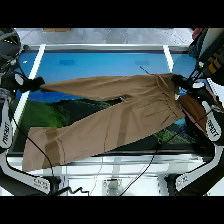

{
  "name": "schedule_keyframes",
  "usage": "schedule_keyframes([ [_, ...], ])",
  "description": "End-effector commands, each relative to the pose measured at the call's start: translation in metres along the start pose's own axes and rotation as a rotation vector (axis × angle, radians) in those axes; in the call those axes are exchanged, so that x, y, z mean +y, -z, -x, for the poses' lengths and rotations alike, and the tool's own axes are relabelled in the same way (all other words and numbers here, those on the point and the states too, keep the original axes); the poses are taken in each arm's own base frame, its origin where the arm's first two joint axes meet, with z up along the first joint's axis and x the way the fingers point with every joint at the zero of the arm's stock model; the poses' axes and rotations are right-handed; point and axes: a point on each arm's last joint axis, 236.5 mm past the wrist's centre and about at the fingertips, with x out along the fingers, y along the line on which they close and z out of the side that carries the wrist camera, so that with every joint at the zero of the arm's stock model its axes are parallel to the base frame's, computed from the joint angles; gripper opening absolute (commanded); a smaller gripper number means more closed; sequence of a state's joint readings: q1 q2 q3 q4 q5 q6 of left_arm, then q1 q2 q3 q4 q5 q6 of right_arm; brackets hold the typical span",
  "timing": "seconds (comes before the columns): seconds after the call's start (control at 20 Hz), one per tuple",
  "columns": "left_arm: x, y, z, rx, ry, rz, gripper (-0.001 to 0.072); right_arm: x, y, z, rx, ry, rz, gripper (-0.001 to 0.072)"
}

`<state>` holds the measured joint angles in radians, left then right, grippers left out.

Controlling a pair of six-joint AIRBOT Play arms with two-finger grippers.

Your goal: Fold the clothes and pants, and hang the long-sleeved shirts on hangers.

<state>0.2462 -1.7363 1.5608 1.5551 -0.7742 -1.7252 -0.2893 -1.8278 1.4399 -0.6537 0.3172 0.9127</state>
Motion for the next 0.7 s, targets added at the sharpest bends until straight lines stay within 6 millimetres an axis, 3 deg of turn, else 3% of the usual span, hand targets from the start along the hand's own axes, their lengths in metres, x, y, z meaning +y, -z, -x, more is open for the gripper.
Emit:
schedule_keyframes([
  [0.0, 0.008, 0.019, -0.008, 0.041, -0.030, -0.022, 0.0017, -0.004, 0.014, -0.007, 0.040, -0.001, -0.023, 0.0360],
  [0.15, 0.012, 0.023, -0.007, 0.059, -0.039, -0.018, 0.0017, -0.001, 0.006, -0.002, 0.028, -0.008, -0.018, 0.0359],
  [0.4, 0.049, 0.068, -0.003, 0.253, -0.182, -0.067, 0.0017, 0.010, -0.016, 0.014, -0.010, -0.022, 0.004, 0.0359],
  [0.65, 0.053, 0.088, -0.013, 0.324, -0.194, -0.066, 0.0024, 0.022, -0.015, 0.032, 0.046, -0.044, 0.135, 0.0358],
])
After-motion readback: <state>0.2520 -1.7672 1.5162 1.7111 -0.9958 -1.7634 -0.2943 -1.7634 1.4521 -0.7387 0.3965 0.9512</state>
